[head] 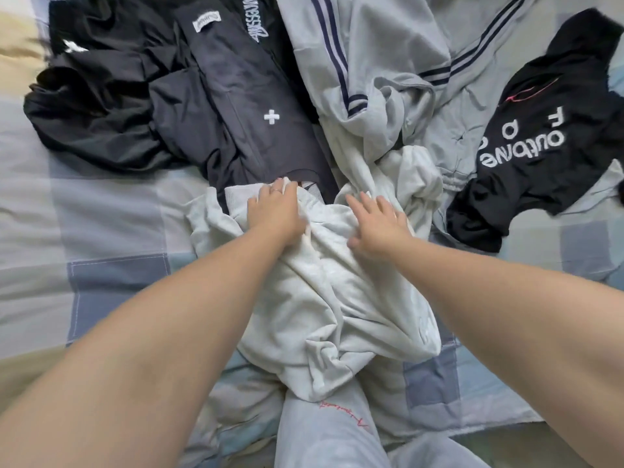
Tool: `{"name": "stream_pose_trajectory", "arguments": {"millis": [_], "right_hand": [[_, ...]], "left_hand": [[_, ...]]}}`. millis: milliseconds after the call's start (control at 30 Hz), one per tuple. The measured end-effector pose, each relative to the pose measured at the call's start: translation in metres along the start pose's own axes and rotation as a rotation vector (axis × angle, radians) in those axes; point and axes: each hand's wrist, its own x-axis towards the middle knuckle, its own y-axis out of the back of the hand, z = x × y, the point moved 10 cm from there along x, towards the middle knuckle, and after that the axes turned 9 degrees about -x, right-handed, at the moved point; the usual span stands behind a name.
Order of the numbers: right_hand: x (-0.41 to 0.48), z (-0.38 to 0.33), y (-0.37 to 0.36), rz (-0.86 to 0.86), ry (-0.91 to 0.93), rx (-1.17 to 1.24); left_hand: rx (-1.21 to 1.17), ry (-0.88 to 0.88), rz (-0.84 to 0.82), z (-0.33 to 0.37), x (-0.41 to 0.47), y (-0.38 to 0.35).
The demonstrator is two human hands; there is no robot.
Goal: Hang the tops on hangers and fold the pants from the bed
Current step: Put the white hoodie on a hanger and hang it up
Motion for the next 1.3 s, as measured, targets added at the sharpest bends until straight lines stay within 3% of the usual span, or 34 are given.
{"name": "stream_pose_trajectory", "arguments": {"millis": [167, 333, 467, 633, 833, 967, 1067, 1300], "right_hand": [[0.011, -0.001, -0.012, -0.16, 0.001, -0.068], [-0.026, -0.004, -0.02, -0.202, 0.042, -0.011], [-0.078, 0.021, -0.02, -0.066, 0.001, 0.127], [-0.158, 0.074, -0.033, 0.098, -0.123, 0.333], [-0.241, 0.135, -0.084, 0.299, -0.227, 0.547], [-0.281, 0.182, -0.129, 0.32, -0.195, 0.695], [-0.317, 0.234, -0.145, 0.34, -0.138, 0.75], [-0.443, 0.356, -0.106, 0.498, -0.096, 0.798]], "left_hand": [[-0.025, -0.013, -0.221, -0.009, -0.018, -0.03], [-0.088, -0.251, -0.196, 0.035, -0.082, -0.037], [-0.06, -0.336, -0.147, 0.049, -0.135, -0.041], [0.072, -0.282, -0.212, 0.059, -0.174, -0.052], [0.185, -0.253, -0.278, 0.137, -0.201, -0.088], [0.115, -0.163, -0.187, 0.194, -0.234, -0.115], [-0.072, -0.072, -0.066, 0.231, -0.277, -0.128], [0.12, -0.18, 0.144, 0.359, -0.377, -0.13]]}}
